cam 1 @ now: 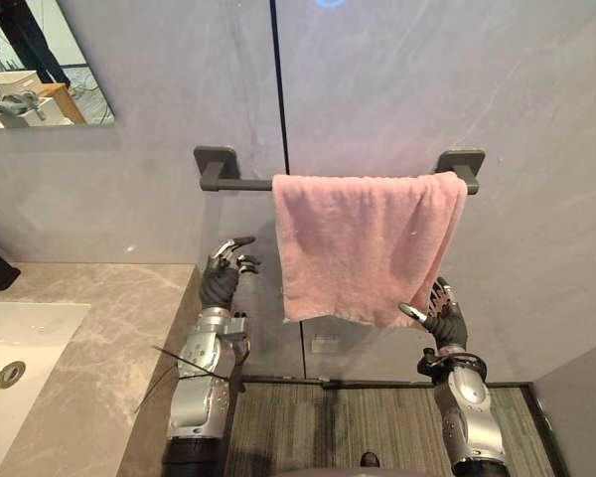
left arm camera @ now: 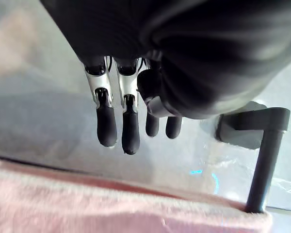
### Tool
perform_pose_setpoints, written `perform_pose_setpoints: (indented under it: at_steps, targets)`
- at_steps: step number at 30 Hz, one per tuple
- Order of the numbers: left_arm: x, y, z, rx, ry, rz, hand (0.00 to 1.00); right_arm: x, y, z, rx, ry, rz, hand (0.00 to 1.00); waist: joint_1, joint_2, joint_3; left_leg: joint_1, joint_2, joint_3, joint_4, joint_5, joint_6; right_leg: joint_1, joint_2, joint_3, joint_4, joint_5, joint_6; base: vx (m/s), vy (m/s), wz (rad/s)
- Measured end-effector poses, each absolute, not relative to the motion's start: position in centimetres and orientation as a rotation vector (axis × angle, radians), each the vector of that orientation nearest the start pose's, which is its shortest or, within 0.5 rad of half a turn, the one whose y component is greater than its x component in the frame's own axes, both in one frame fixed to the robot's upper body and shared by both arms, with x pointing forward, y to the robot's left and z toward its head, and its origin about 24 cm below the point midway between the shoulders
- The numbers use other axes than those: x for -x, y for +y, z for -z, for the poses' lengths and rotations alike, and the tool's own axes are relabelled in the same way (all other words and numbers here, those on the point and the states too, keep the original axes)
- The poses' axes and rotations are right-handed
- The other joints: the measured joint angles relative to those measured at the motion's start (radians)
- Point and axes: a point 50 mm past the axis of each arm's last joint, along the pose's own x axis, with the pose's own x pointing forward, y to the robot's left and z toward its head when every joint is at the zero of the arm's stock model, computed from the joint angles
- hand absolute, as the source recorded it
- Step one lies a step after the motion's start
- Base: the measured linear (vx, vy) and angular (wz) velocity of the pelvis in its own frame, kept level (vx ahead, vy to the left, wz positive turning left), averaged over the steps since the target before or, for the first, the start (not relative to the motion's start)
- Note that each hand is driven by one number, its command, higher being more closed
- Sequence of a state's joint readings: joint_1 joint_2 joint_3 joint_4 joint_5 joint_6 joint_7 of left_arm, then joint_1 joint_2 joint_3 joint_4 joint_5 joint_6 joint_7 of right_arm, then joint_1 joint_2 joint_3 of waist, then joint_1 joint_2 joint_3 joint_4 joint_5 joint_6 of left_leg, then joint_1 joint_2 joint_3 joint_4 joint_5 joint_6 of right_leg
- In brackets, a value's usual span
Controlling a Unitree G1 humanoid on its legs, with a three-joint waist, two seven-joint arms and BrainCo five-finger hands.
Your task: Organize washtable
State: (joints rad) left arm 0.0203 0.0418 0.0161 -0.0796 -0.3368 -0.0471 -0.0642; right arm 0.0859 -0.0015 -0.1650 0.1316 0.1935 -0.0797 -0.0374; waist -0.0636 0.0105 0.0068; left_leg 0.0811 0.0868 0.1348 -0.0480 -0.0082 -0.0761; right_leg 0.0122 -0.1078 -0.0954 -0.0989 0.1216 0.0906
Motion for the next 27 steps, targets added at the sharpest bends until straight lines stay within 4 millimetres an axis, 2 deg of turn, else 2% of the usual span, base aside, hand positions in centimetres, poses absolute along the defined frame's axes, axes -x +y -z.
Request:
perform_pose_setpoints:
  at_steps: [5, 8, 9, 16, 20, 27]
  targets:
    - [-24.8, 15.1, -6.1, 0.358, -0.092, 0.251, 0.0, -22.6, -19.8, 0.1, -0.183, 0.117, 0.231, 0.0, 0.0, 0.006, 0.002, 0.0, 0.0, 0.001, 0.0, 0.0, 0.0, -0.001, 0.0, 0.0, -0.002, 0.0, 0.0, 0.0, 0.0, 0.0]
    - [-24.5, 14.9, -5.9, 0.335, -0.05, 0.391, 0.0, -22.6, -19.8, 0.1, -0.182, 0.114, 0.213, 0.0, -0.002, 0.008, 0.002, 0.0, 0.0, 0.001, 0.001, 0.0, 0.0, -0.001, 0.001, 0.001, -0.002, 0.0, 0.0, 0.0, 0.0, -0.03]
    - [-23.9, 16.2, -5.9, 0.278, 0.022, 0.574, 0.0, -22.7, -20.0, -0.1, -0.158, 0.111, 0.179, 0.0, -0.004, 0.01, 0.004, -0.001, 0.0, 0.007, 0.012, -0.007, -0.004, -0.002, 0.002, 0.01, -0.003, 0.0, 0.0, 0.0, 0.0, -0.11]
    - [-23.9, 16.3, -6.1, 0.284, 0.032, 0.63, 0.0, -22.7, -20.0, -0.1, -0.146, 0.111, 0.166, 0.0, -0.005, 0.014, 0.006, -0.002, 0.0, 0.014, 0.014, -0.009, -0.004, -0.007, 0.004, 0.015, -0.004, 0.0, -0.001, 0.0, -0.001, -0.03]
    - [-24.2, 15.1, -6.5, 0.258, 0.031, 0.705, 0.0, -22.7, -20.1, -0.2, -0.138, 0.102, 0.159, 0.0, -0.005, 0.014, 0.008, -0.007, 0.005, 0.023, 0.013, -0.01, -0.006, -0.019, 0.001, 0.031, -0.004, 0.003, -0.005, -0.01, -0.01, -0.1]
    - [-25.4, 12.7, -7.7, 0.26, -0.057, 0.667, 0.0, -22.7, -20.3, -0.3, -0.129, 0.101, 0.163, 0.0, -0.008, 0.009, 0.012, -0.006, 0.007, 0.032, 0.013, -0.011, -0.005, -0.023, 0.001, 0.04, -0.004, 0.004, -0.004, -0.02, -0.003, -0.04]
